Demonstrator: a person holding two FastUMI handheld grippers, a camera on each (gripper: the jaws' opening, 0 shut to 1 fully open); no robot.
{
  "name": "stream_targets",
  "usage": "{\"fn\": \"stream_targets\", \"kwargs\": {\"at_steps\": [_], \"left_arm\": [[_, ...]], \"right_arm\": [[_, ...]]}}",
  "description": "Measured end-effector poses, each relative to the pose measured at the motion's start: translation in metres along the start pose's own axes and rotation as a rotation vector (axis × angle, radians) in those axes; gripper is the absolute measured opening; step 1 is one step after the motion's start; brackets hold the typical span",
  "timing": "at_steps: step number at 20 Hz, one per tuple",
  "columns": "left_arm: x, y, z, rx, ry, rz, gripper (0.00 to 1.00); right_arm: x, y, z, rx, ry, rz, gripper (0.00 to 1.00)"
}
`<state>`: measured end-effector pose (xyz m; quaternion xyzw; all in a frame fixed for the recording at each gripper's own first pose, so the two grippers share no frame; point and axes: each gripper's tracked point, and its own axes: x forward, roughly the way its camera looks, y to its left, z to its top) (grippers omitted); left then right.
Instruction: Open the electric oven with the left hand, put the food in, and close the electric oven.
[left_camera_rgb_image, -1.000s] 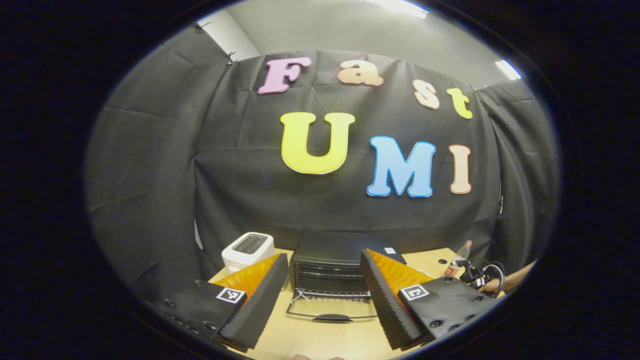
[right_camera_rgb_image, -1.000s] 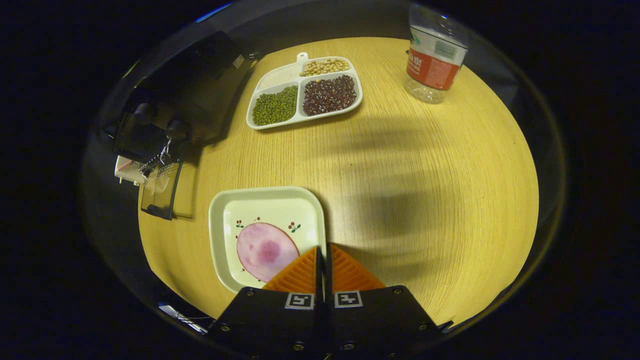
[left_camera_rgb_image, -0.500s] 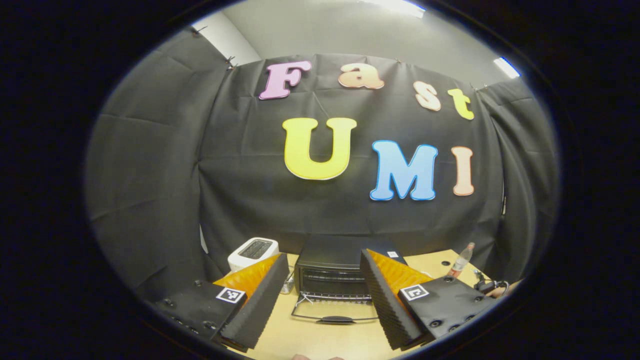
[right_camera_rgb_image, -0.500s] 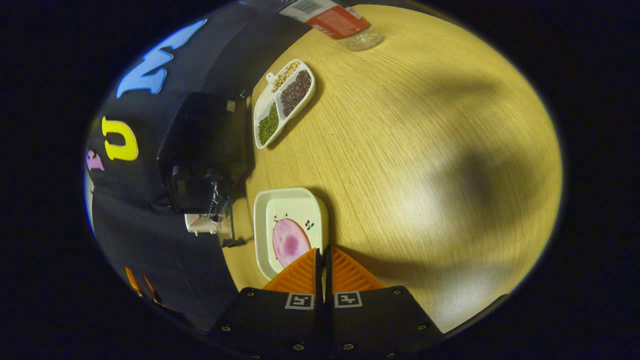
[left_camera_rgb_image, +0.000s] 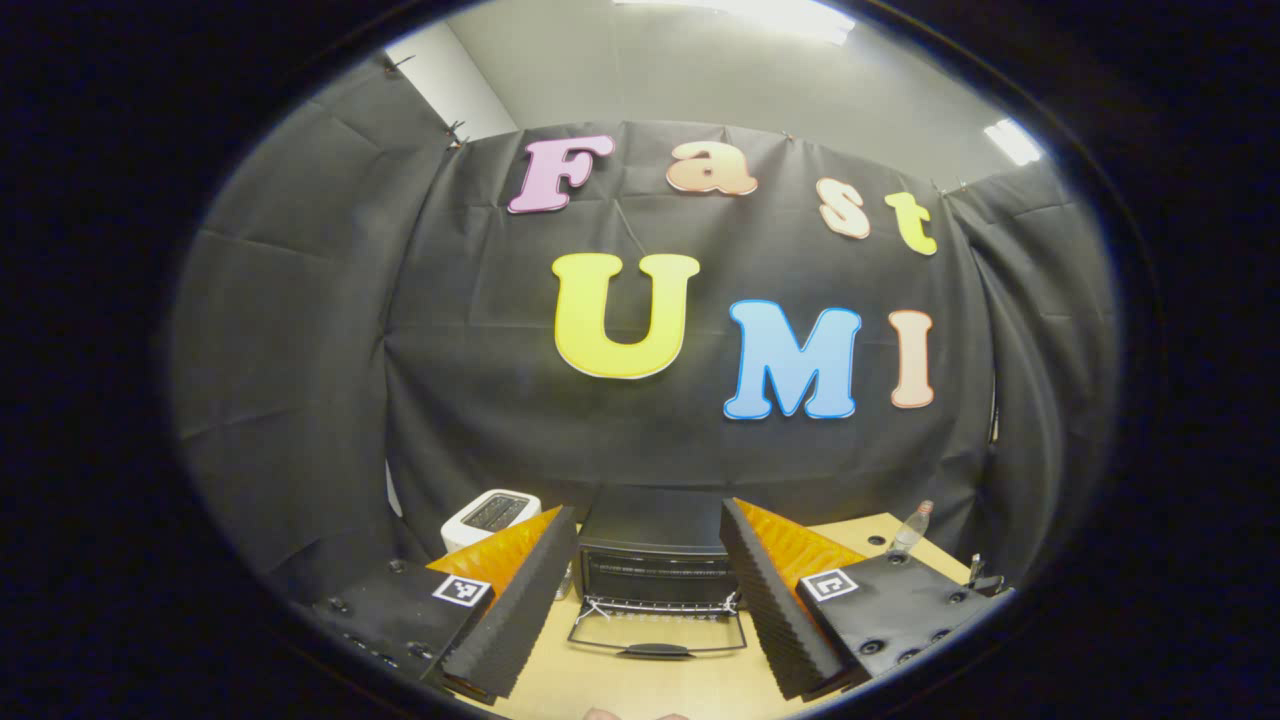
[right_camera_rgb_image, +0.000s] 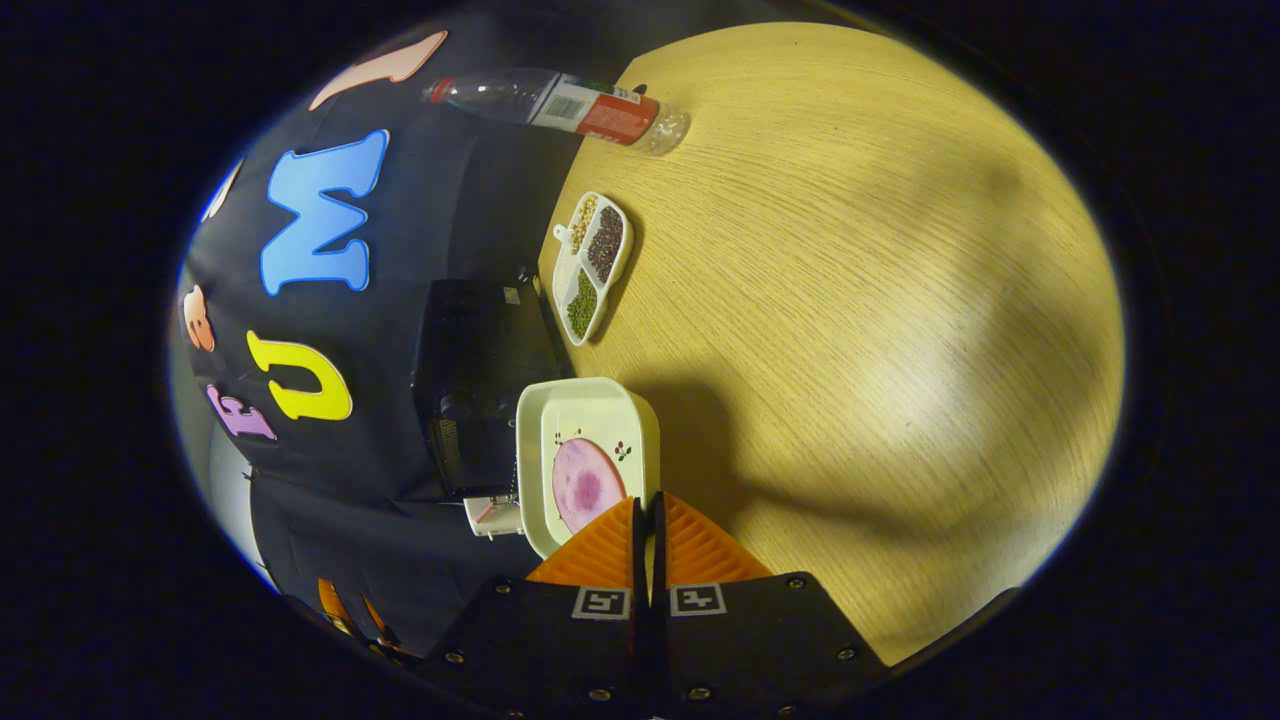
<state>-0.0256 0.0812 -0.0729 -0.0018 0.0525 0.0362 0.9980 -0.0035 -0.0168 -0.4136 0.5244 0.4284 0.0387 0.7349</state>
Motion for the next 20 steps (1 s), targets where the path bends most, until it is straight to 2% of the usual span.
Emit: {"fn": "stream_targets", "kwargs": {"at_steps": [2,6,10,16,20], "left_arm": [[0.002,-0.004,0.003,-0.007,-0.013,-0.022,1.00],[0.005,-0.004,0.001,-0.003,-0.019,-0.072,1.00],[0.002,0.012,0.002,-0.009,-0.021,-0.107,1.00],[-0.012,0.067,0.004,-0.022,-0.033,-0.059,1.00],[-0.023,0.113,-0.003,-0.034,-0.022,0.014,1.00]], "right_arm": [[-0.007,0.011,-0.009,-0.017,-0.055,-0.033,0.00],[-0.005,0.024,-0.037,-0.010,-0.154,-0.155,0.01],[0.019,0.063,-0.075,0.046,-0.173,-0.143,0.00],[0.079,0.128,-0.115,0.108,-0.181,-0.118,0.00],[0.127,0.157,-0.117,0.154,-0.229,-0.148,0.00]]}}
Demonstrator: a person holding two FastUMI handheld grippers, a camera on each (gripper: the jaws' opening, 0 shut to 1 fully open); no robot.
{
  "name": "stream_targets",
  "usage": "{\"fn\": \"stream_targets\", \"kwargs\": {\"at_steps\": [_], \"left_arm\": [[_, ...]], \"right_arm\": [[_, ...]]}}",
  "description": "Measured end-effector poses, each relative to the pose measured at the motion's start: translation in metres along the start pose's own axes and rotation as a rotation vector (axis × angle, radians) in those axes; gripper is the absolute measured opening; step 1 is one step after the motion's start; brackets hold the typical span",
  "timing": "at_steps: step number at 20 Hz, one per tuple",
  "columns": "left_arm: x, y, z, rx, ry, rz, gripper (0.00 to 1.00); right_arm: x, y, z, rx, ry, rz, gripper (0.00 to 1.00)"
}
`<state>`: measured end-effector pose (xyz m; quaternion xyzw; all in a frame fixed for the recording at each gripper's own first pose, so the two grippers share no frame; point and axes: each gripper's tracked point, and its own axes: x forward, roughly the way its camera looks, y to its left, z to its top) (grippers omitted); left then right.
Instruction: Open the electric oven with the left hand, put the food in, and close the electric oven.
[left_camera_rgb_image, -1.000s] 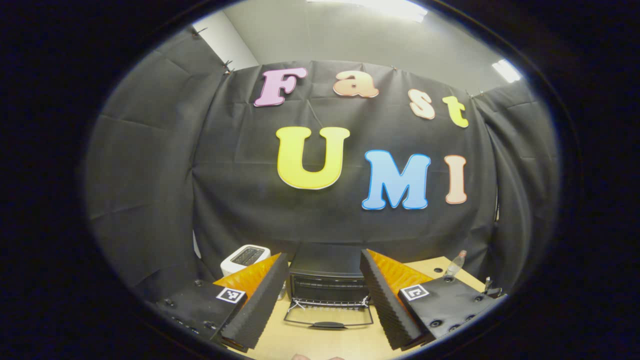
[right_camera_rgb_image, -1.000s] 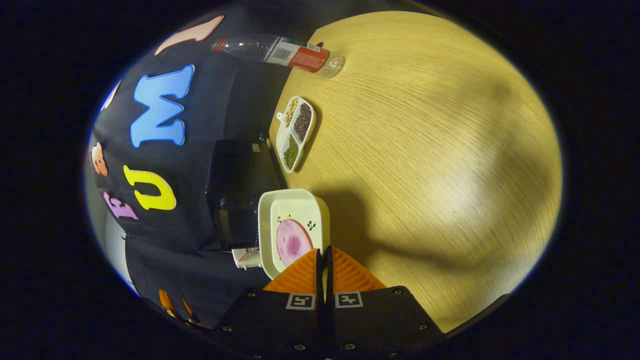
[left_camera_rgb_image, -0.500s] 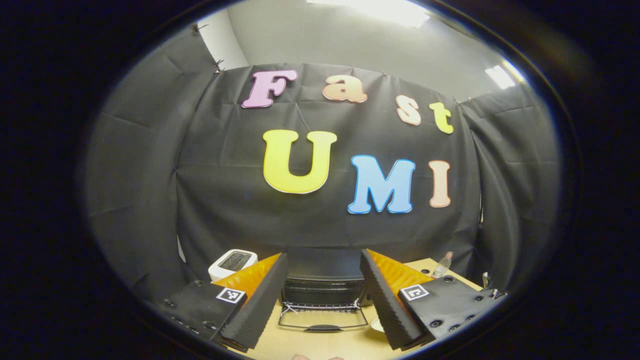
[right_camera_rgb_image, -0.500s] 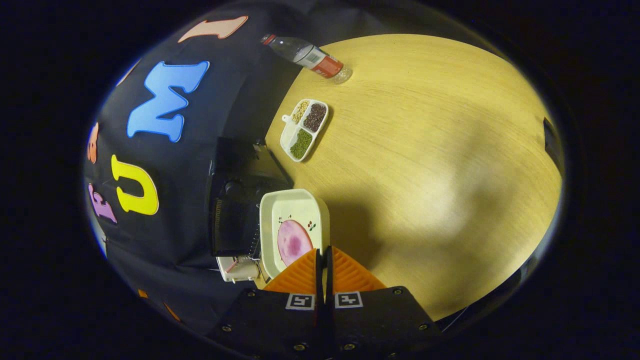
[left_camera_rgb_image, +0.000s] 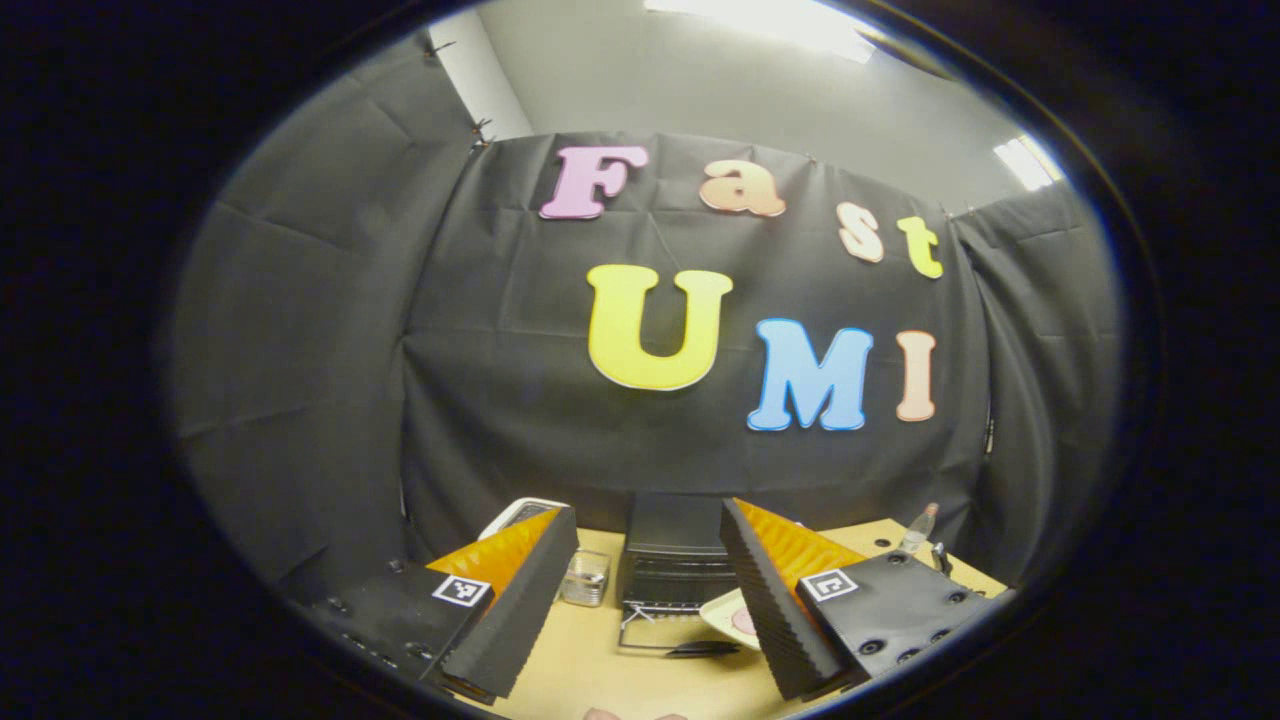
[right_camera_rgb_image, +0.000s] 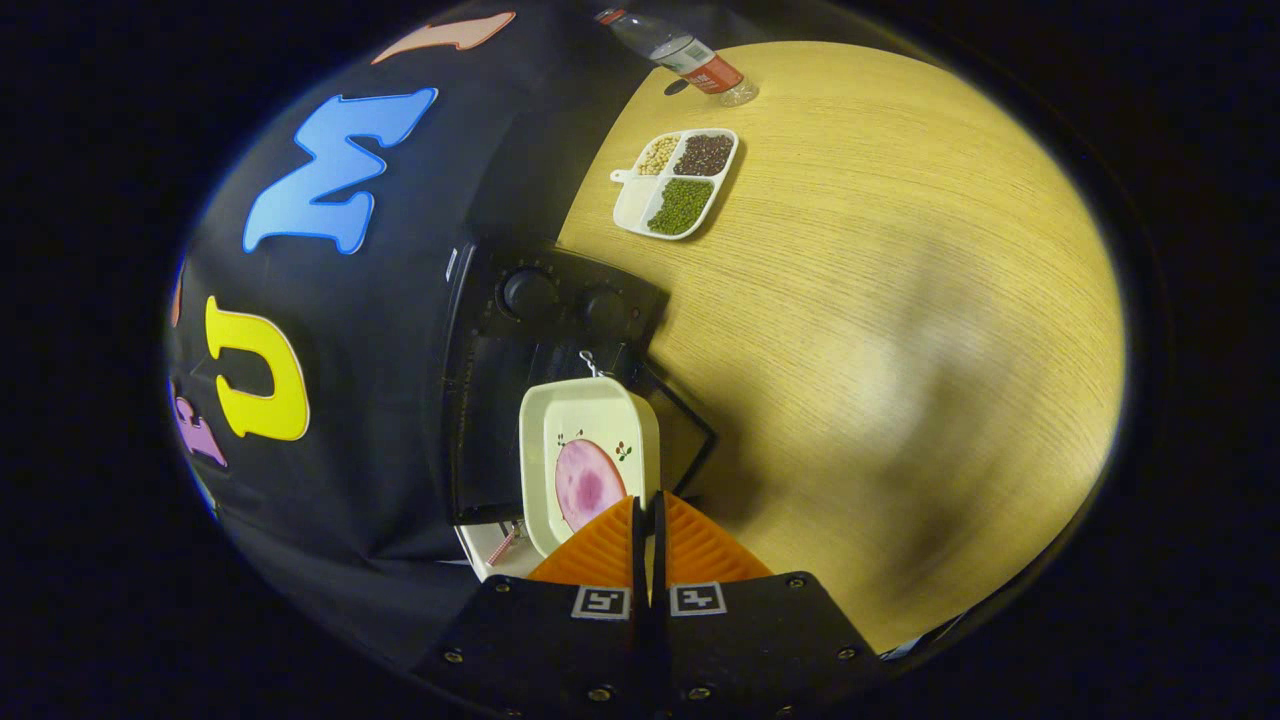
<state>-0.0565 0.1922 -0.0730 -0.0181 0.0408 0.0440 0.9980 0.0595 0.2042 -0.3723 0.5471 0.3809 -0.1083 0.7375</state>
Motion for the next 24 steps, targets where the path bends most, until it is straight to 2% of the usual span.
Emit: {"fn": "stream_targets", "kwargs": {"at_steps": [1,2,6,8,9,10,12,13,14,16,19,20,22,23,24], "left_arm": [[-0.003,0.011,-0.001,-0.002,0.002,0.020,0.94],[-0.006,0.023,-0.002,-0.003,0.006,0.040,1.00],[-0.016,0.068,-0.013,-0.014,0.031,0.122,1.00],[-0.019,0.085,-0.018,-0.023,0.043,0.154,0.97],[-0.022,0.093,-0.020,-0.022,0.048,0.171,1.00],[-0.025,0.101,-0.021,-0.020,0.052,0.185,0.97],[-0.029,0.115,-0.023,-0.020,0.057,0.211,1.00],[-0.028,0.120,-0.024,-0.022,0.060,0.221,0.97],[-0.029,0.125,-0.027,-0.026,0.063,0.231,1.00],[-0.030,0.138,-0.034,-0.034,0.072,0.271,0.97],[-0.033,0.148,-0.047,-0.044,0.103,0.301,0.97],[-0.033,0.151,-0.048,-0.039,0.106,0.307,1.00],[-0.033,0.151,-0.048,-0.030,0.114,0.306,0.97],[-0.031,0.150,-0.047,-0.027,0.120,0.304,1.00],[-0.027,0.147,-0.047,-0.028,0.123,0.298,0.97]], "right_arm": [[0.009,0.010,-0.003,0.014,-0.001,0.005,0.00],[0.020,0.020,-0.007,0.025,-0.004,0.005,0.00],[0.057,0.038,-0.011,0.104,-0.066,-0.031,0.01],[0.073,0.053,-0.013,0.169,-0.085,-0.003,0.00],[0.081,0.058,-0.013,0.191,-0.097,0.002,0.01],[0.088,0.061,-0.013,0.216,-0.112,0.000,0.01],[0.106,0.068,-0.011,0.262,-0.149,-0.004,0.01],[0.117,0.072,-0.011,0.297,-0.160,0.004,0.01],[0.123,0.076,-0.011,0.330,-0.167,0.011,0.01],[0.137,0.086,-0.012,0.347,-0.194,0.024,0.02],[0.157,0.098,-0.010,0.398,-0.213,0.052,0.02],[0.163,0.101,-0.010,0.406,-0.218,0.066,0.03],[0.169,0.108,-0.004,0.420,-0.231,0.089,0.03],[0.172,0.110,-0.003,0.427,-0.227,0.102,0.04],[0.171,0.113,-0.003,0.424,-0.216,0.110,0.05]]}}
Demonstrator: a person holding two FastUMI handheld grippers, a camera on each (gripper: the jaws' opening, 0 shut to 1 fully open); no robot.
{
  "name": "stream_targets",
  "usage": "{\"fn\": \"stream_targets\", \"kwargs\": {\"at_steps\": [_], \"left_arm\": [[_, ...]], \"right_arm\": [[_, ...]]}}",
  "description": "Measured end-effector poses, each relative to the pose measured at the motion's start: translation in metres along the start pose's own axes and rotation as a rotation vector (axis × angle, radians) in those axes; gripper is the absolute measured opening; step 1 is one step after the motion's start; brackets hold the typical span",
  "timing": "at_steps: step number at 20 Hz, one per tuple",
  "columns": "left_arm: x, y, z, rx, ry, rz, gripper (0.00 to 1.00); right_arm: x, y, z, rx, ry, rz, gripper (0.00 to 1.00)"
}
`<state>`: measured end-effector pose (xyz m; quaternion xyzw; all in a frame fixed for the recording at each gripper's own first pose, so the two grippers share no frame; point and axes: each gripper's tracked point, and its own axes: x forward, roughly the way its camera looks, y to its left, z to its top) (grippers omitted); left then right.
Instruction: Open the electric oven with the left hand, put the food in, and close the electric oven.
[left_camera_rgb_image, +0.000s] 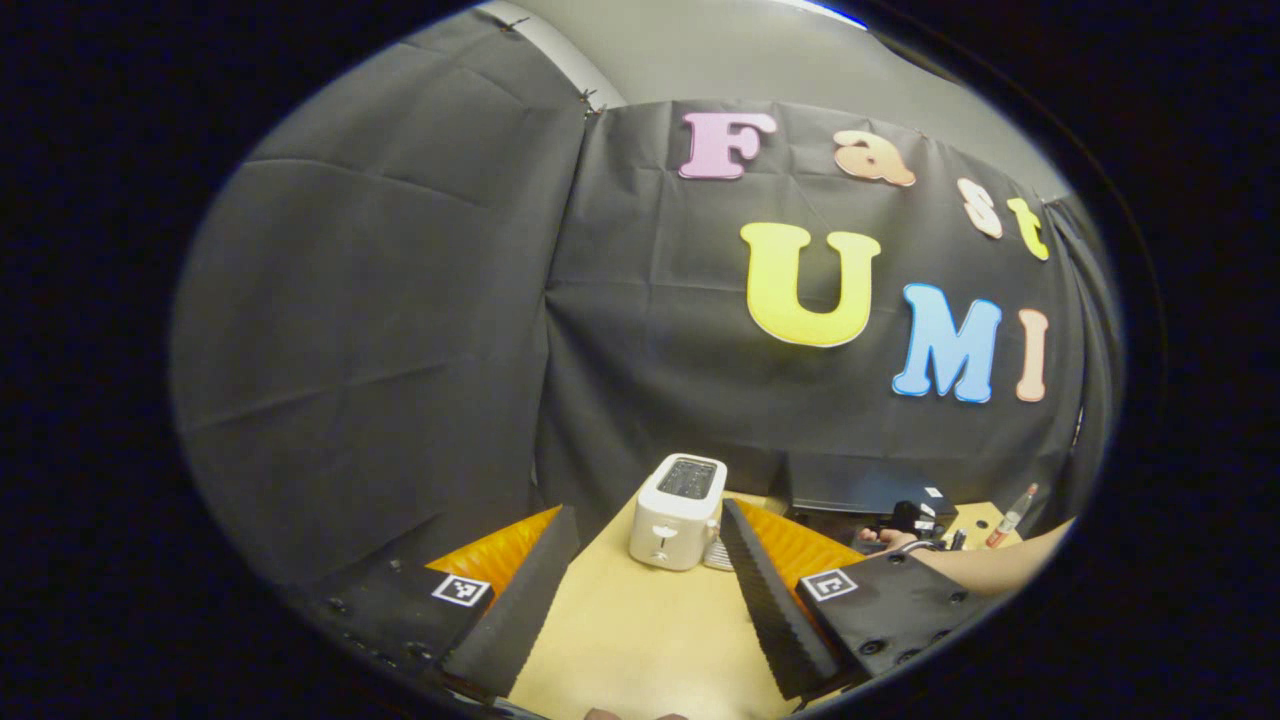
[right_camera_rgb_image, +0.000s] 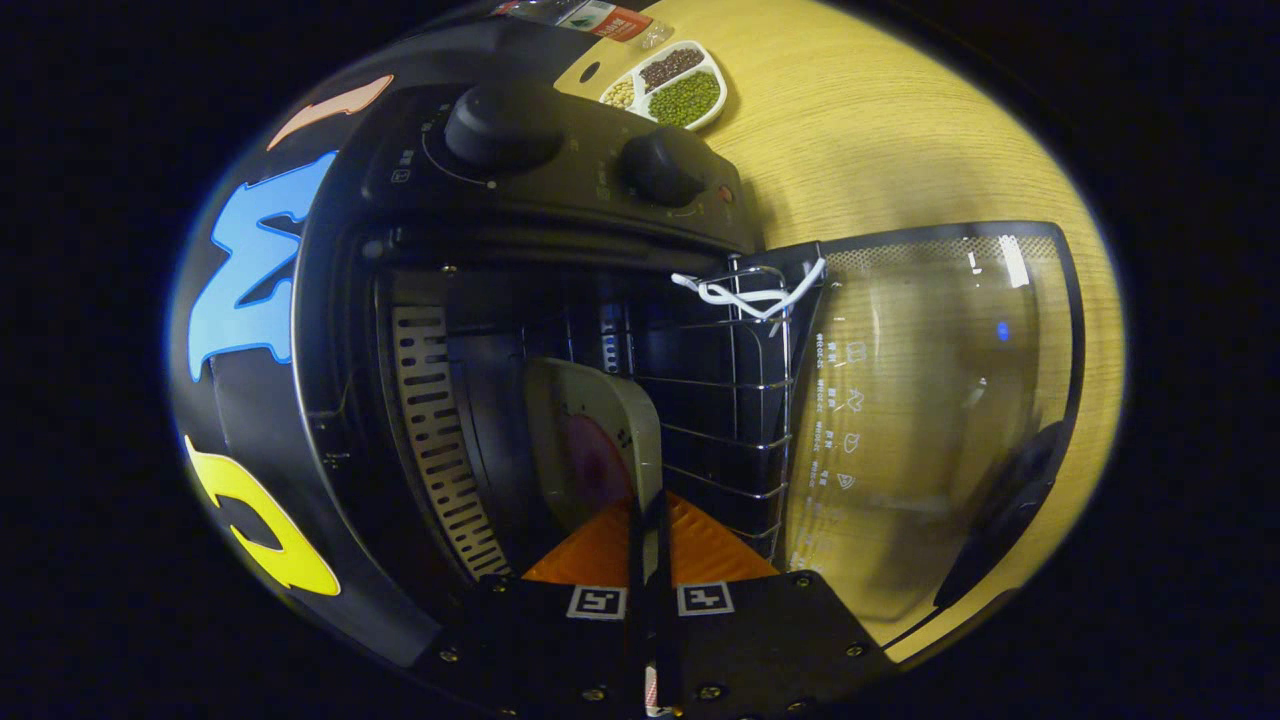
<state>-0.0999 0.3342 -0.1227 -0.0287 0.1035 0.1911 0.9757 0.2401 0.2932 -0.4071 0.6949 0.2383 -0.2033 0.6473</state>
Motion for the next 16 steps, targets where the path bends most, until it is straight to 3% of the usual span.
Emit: {"fn": "stream_targets", "kwargs": {"at_steps": [3,8,11,16], "left_arm": [[0.010,-0.019,0.004,0.009,-0.012,-0.032,0.97],[0.024,-0.066,0.004,0.009,-0.016,-0.104,1.00],[0.028,-0.095,0.009,0.006,-0.027,-0.153,1.00],[0.026,-0.156,0.008,0.007,-0.039,-0.249,1.00]], "right_arm": [[-0.002,0.004,0.001,-0.079,0.026,0.014,0.07],[-0.040,-0.001,0.009,-0.275,0.094,0.011,0.25],[-0.082,-0.012,0.015,-0.462,0.173,-0.005,0.25],[-0.171,0.001,0.049,-0.802,0.165,0.094,0.25]]}}
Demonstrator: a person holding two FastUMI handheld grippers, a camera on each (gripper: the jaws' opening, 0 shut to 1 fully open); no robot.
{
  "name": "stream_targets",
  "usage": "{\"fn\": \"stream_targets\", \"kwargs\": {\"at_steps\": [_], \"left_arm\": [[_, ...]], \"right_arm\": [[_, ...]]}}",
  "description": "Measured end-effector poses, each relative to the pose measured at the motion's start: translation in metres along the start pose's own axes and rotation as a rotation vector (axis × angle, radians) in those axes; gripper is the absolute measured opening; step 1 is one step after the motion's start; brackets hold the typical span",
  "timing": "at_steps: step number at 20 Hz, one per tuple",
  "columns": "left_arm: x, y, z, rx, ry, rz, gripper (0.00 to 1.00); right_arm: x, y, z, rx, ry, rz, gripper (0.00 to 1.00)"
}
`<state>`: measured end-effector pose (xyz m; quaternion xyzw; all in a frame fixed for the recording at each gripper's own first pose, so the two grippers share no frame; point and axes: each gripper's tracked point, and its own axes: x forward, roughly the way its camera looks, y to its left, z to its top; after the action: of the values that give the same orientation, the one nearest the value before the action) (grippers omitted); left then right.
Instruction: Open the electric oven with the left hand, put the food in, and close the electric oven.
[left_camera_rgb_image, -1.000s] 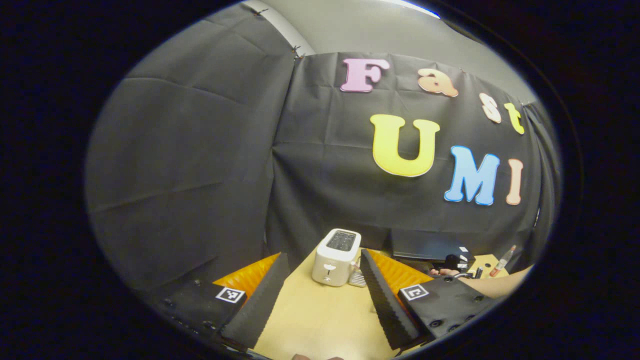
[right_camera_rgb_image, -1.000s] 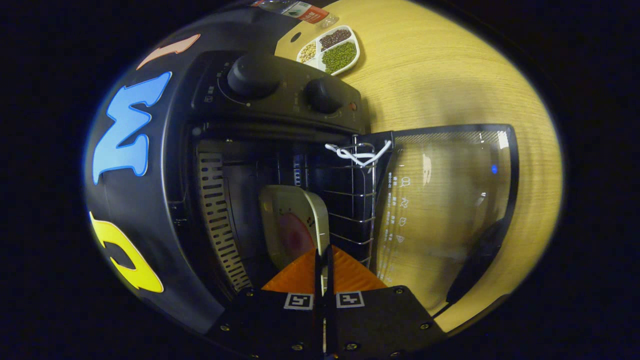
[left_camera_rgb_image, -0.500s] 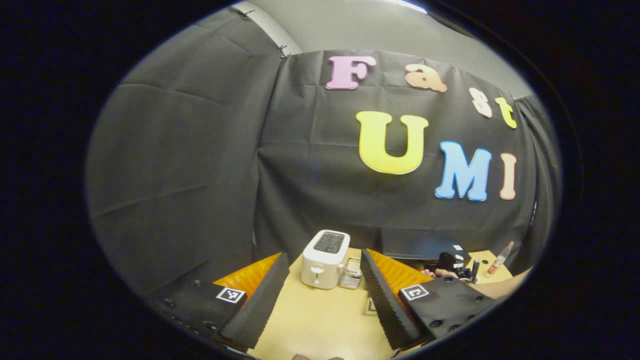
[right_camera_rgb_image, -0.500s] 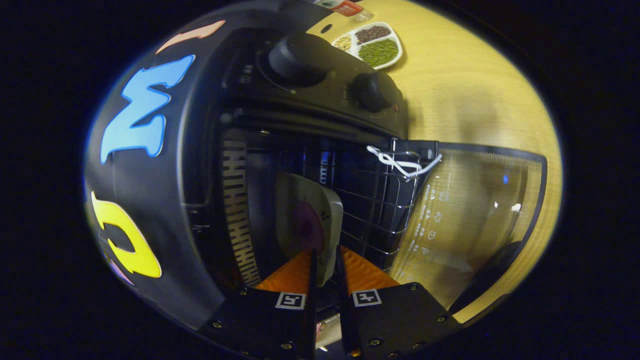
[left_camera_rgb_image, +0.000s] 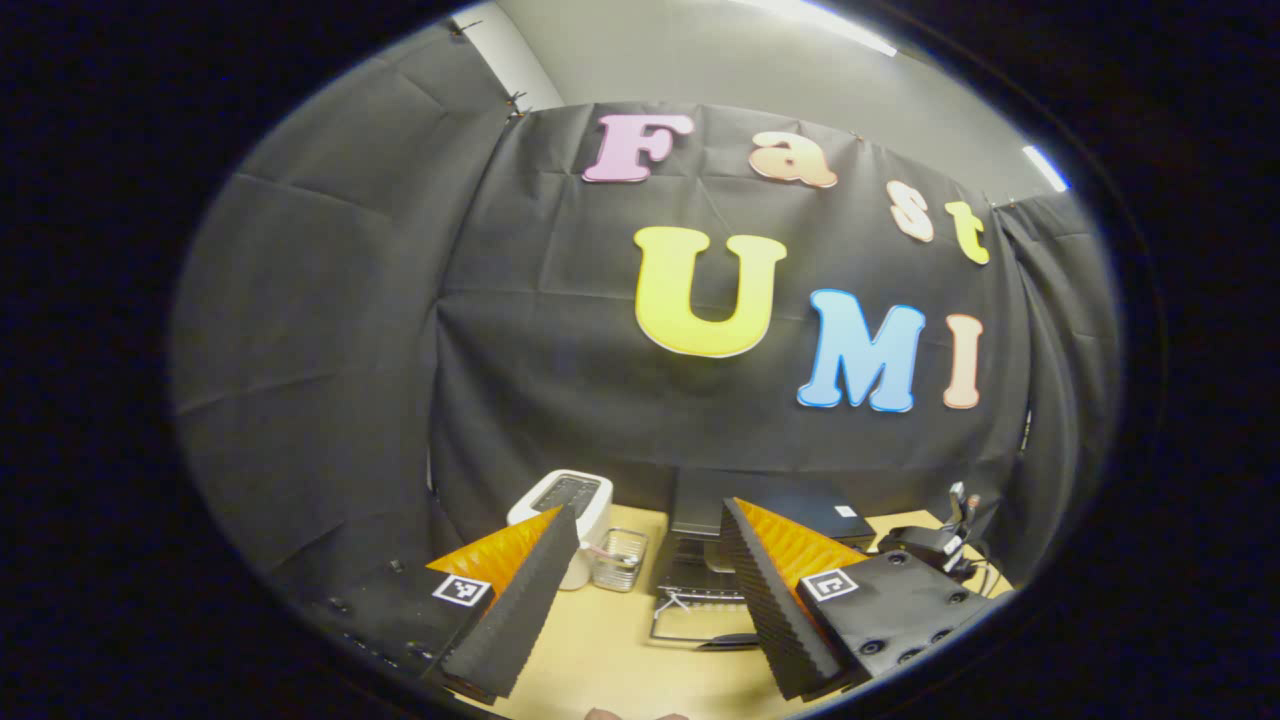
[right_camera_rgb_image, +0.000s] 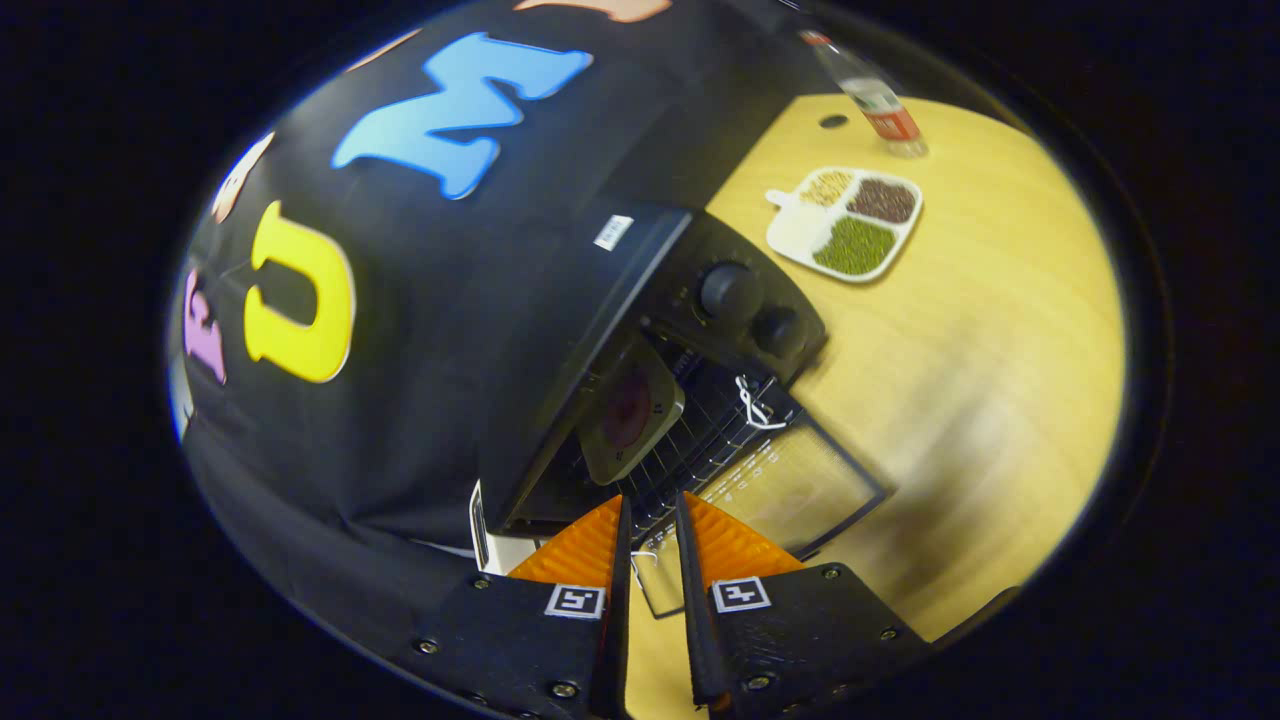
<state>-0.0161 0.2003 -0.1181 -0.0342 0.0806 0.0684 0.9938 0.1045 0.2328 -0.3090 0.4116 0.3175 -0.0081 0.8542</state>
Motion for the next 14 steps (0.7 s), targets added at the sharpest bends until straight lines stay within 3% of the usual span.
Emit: {"fn": "stream_targets", "kwargs": {"at_steps": [3,7,10,14], "left_arm": [[0.004,-0.041,-0.007,0.007,0.011,-0.060,1.00],[0.000,-0.093,-0.004,0.036,-0.002,-0.128,1.00],[-0.019,-0.130,0.009,0.050,-0.036,-0.170,1.00],[-0.039,-0.166,0.031,0.049,-0.097,-0.195,1.00]], "right_arm": [[-0.049,0.008,0.040,-0.242,-0.112,0.031,0.25],[-0.132,0.021,0.108,-0.576,-0.366,0.064,0.25],[-0.193,0.028,0.138,-0.695,-0.510,0.084,0.25],[-0.254,0.032,0.171,-0.766,-0.650,0.110,0.25]]}}
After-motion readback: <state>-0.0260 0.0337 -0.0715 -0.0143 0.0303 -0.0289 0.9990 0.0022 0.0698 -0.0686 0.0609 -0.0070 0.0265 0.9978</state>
